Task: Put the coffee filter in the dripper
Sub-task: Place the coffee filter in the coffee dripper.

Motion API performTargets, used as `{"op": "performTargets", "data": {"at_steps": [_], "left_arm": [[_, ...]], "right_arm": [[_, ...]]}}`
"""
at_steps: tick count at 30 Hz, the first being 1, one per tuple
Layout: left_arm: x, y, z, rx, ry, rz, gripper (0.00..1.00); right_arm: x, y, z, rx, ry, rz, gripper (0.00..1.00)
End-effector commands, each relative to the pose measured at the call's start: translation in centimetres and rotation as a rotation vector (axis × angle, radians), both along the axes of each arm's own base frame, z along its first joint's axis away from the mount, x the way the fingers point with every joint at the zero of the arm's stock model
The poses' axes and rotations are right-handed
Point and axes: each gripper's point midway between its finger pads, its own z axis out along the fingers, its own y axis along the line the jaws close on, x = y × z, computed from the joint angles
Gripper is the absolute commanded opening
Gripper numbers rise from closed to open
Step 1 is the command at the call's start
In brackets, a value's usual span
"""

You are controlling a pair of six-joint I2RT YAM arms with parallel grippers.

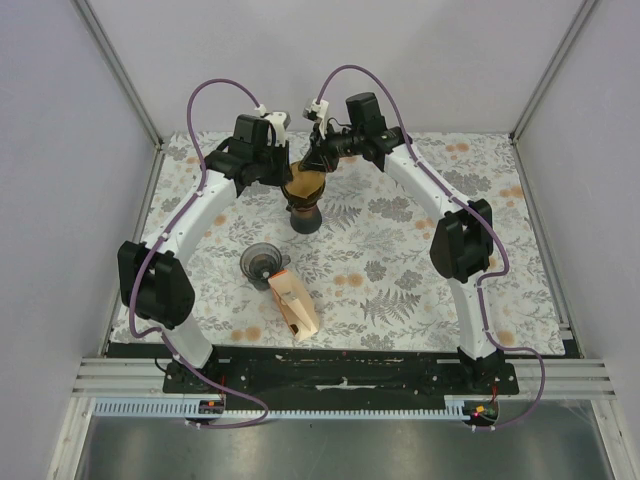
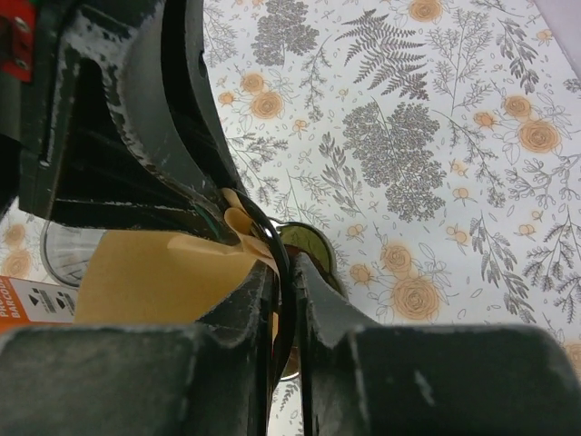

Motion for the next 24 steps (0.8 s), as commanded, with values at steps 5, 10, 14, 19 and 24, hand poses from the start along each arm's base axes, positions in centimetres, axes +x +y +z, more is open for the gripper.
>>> {"op": "performTargets", "data": {"at_steps": [5, 10, 14, 19, 24], "left_arm": [[0.1, 0.4, 1.1, 0.014, -0.041, -0.012, 0.22], [0.1, 0.3, 0.8, 0.012, -0.032, -0.017, 0.22], [0.2, 0.3, 0.9, 0.01, -0.033, -0.016, 0.23], [0.1, 0.2, 0.8, 0.014, -0.033, -0.017, 0.23], [0.1, 0.4, 1.0, 0.017, -0.038, -0.015, 0.23]], "right_arm": [[0.4, -0.7, 1.4, -0.001, -0.057, -0.028, 0.43], [1.0, -0.4, 1.9, 0.025, -0.06, -0.047, 0.44], [1.6, 0.0, 1.6, 0.041, -0.058, -0.056, 0.42], [1.7, 0.1, 1.1, 0.038, -0.052, -0.052, 0.21], [1.4, -0.1, 0.9, 0.029, -0.064, -0.043, 0.05]]}}
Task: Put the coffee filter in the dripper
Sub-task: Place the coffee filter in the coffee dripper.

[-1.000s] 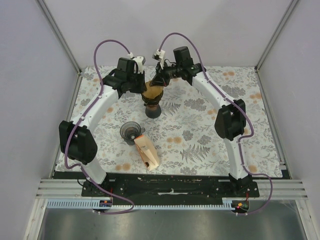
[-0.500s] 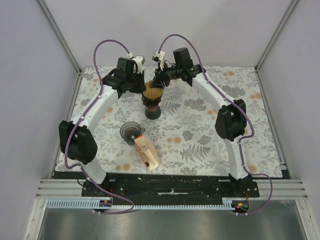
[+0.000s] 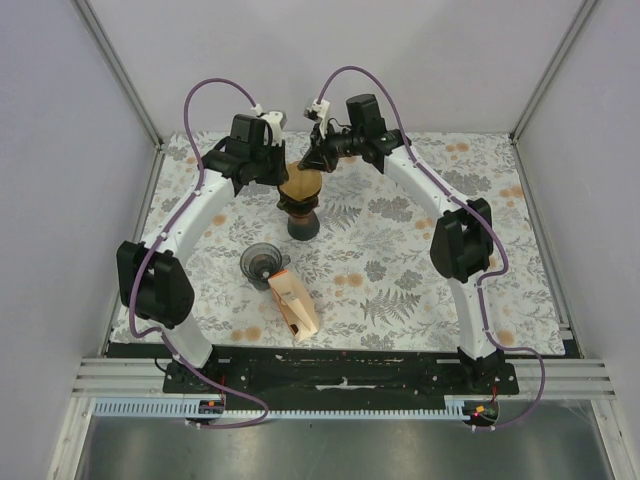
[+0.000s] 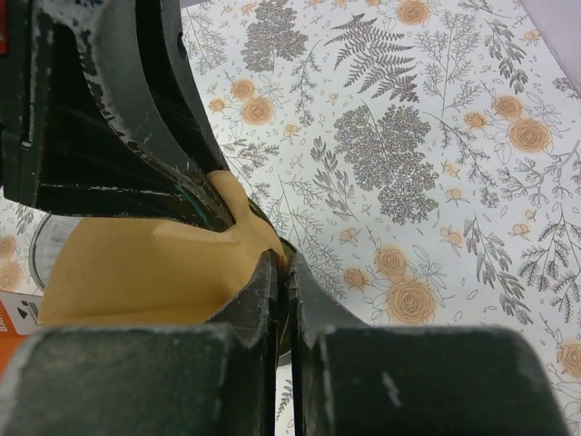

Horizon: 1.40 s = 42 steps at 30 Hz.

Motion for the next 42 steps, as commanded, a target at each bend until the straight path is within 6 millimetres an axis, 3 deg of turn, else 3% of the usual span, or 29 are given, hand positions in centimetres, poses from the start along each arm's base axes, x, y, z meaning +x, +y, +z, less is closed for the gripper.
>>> {"op": "performTargets", "data": {"at_steps": [1, 3, 6, 9, 19, 31, 37, 42], "left_arm": [[-0.1, -0.3, 1.1, 0.002, -0.036, -0.03, 0.23], [-0.1, -0.2, 1.2, 0.002, -0.039, -0.027, 0.23], [-0.1, -0.2, 1.2, 0.003, -0.04, -0.028, 0.24], [-0.2, -0.1, 1.4, 0.006, -0.044, -0.028, 0.28], [-0.1, 0.0, 3.6, 0.001, -0.098, -0.034, 0.45], [-0.4, 0.2, 4.6, 0.007, -0.116, -0.04, 0.55], [0.0, 0.5, 6.7, 0.016, -0.163, -0.029, 0.58], [0.2, 1.2, 8.5, 0.022, -0.202, -0.006, 0.59]], "right_arm": [[0.5, -0.3, 1.5, 0.017, -0.062, -0.013, 0.05], [0.5, -0.4, 1.2, 0.012, -0.063, -0.013, 0.07], [0.6, -0.7, 1.4, 0.01, -0.059, -0.028, 0.33], [0.7, -1.1, 2.3, 0.011, -0.075, -0.049, 0.49], [-0.4, -2.7, 6.4, 0.026, -0.154, -0.077, 0.74], [-0.9, -3.2, 7.8, 0.032, -0.165, -0.097, 0.77], [-2.4, -3.1, 10.0, 0.06, -0.164, -0.103, 0.7], [-2.9, -3.1, 10.8, 0.055, -0.155, -0.163, 0.58]]}}
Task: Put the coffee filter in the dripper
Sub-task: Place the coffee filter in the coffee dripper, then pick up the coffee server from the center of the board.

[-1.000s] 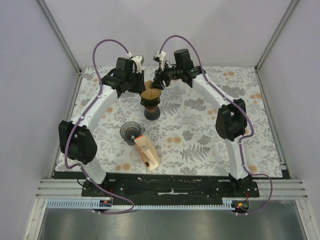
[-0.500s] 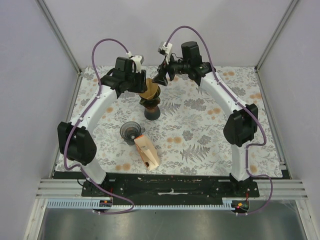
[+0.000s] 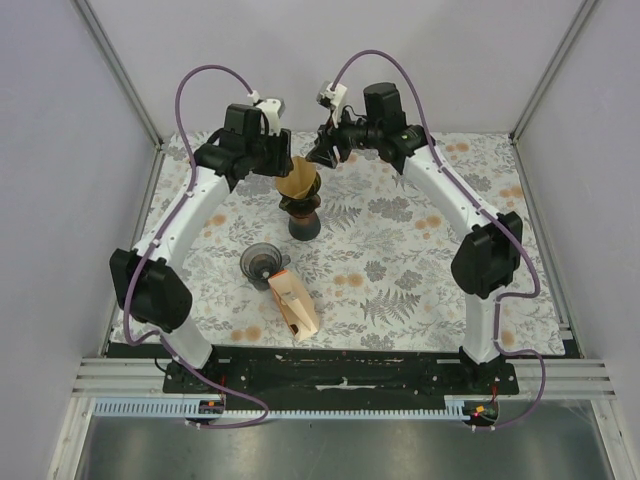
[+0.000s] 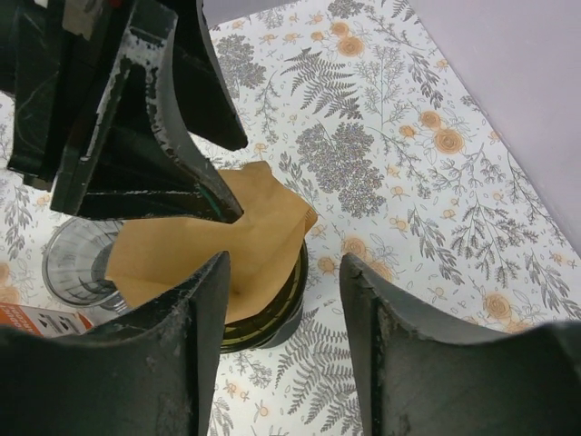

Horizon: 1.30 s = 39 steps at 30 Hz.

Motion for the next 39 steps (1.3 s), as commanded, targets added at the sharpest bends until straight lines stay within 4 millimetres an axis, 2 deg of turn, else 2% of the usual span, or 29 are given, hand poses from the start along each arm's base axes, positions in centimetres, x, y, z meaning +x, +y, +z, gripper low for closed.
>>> {"op": "performTargets", "data": {"at_steps": [1, 5, 8, 12, 18, 22, 25, 26, 28, 34, 39], "left_arm": [[-0.1, 0.9, 5.1, 0.004, -0.127, 0.008, 0.59], [-0.3, 1.6, 5.3, 0.006, -0.126, 0.026, 0.59], [-0.5, 2.7, 5.7, 0.006, -0.127, 0.044, 0.6], [-0.7, 5.9, 6.9, 0.01, -0.144, 0.1, 0.63], [-1.8, 11.4, 6.1, 0.006, -0.117, 0.191, 0.63], [-3.3, 14.5, 4.2, 0.005, -0.072, 0.236, 0.63], [-4.5, 15.5, 2.7, 0.029, -0.052, 0.251, 0.64], [-4.8, 16.8, 2.3, 0.035, -0.049, 0.29, 0.64], [-5.6, 17.5, 1.0, 0.074, -0.048, 0.285, 0.64], [-7.8, 18.1, -2.5, 0.122, 0.002, 0.278, 0.63], [-10.5, 17.5, -5.1, 0.151, 0.059, 0.186, 0.61]], "right_arm": [[-1.6, -0.1, 4.8, 0.044, -0.064, -0.057, 0.56], [-2.4, 0.3, 4.1, 0.01, -0.046, -0.078, 0.49], [-4.3, 0.4, 4.4, 0.01, -0.033, -0.04, 0.48], [-7.4, -0.1, 5.7, 0.002, -0.11, -0.017, 0.49], [-12.2, -3.0, 6.0, 0.001, -0.152, -0.018, 0.58], [-13.2, -6.6, 3.1, -0.062, -0.158, -0.153, 0.68], [-13.5, -9.9, 0.5, -0.104, -0.134, -0.282, 0.78], [-13.7, -11.1, -0.2, -0.107, -0.122, -0.315, 0.8], [-14.1, -12.9, -2.3, -0.114, -0.084, -0.371, 0.86], [-14.4, -17.6, -5.4, -0.09, -0.041, -0.586, 0.92], [-15.3, -19.6, -7.2, -0.05, -0.018, -0.677, 0.94]]}}
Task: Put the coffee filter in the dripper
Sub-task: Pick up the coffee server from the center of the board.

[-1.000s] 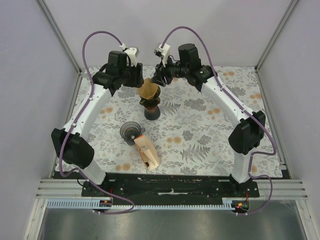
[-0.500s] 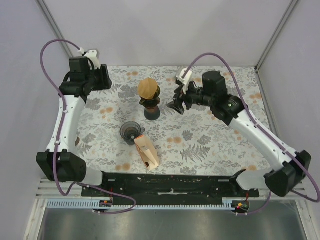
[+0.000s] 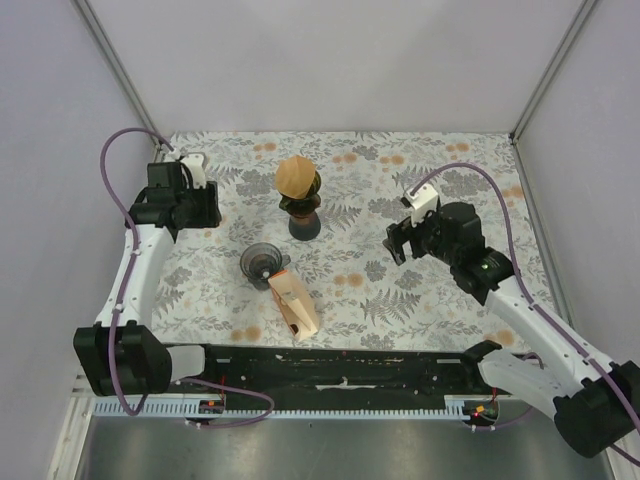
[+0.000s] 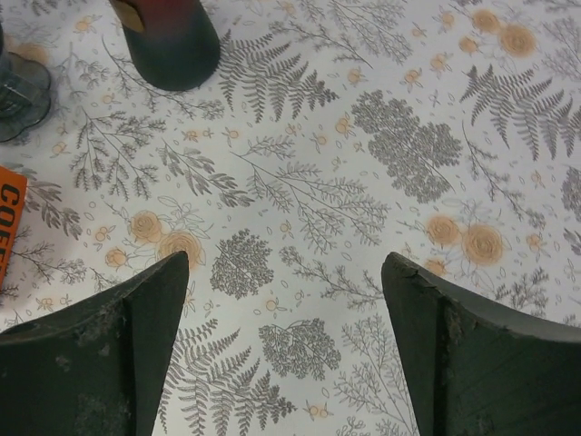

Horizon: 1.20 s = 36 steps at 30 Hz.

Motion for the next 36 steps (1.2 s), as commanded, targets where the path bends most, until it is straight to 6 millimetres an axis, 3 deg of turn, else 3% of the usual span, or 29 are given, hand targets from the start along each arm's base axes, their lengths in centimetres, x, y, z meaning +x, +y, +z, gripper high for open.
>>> {"op": "performTargets", "data": {"at_steps": [1, 7, 12, 15, 18, 21, 26, 29, 31, 36], "left_arm": [[-1.9, -0.7, -0.1, 0.038, -0.023, -0.129, 0.61], [-6.4, -2.8, -1.5, 0.02, 0.048, -0.334, 0.57], [-8.8, -3.0, -2.4, 0.038, 0.103, -0.41, 0.57], [-10.4, -4.2, -2.0, 0.003, 0.126, -0.505, 0.58], [-10.1, -3.9, -2.1, 0.033, 0.125, -0.501, 0.62], [-8.9, -3.2, -3.7, 0.039, 0.188, -0.446, 0.64], [-7.2, -4.4, -5.3, 0.021, 0.245, -0.455, 0.7], [-6.1, -3.3, -5.1, 0.075, 0.217, -0.407, 0.7], [-5.5, -1.5, -4.5, 0.156, 0.214, -0.335, 0.7], [-5.3, 5.7, -0.5, 0.415, 0.158, -0.097, 0.73]], "right_arm": [[0.5, -1.3, 1.8, 0.101, -0.087, -0.115, 0.95], [-1.1, -0.7, 0.4, 0.131, -0.065, -0.059, 0.96], [-1.7, -0.4, 0.0, 0.144, -0.053, -0.035, 0.95], [-2.1, 0.2, 0.2, 0.158, -0.049, 0.004, 0.95], [-2.4, 0.6, 0.6, 0.167, -0.054, 0.032, 0.95], [-2.4, 0.8, 0.7, 0.167, -0.056, 0.048, 0.94], [-2.5, 0.7, 0.3, 0.159, -0.048, 0.049, 0.94], [-2.7, 0.6, 0.1, 0.155, -0.047, 0.048, 0.94], [-2.6, 0.5, 0.1, 0.151, -0.048, 0.046, 0.94], [-2.4, 0.6, -0.6, 0.137, -0.033, 0.05, 0.94]]}}
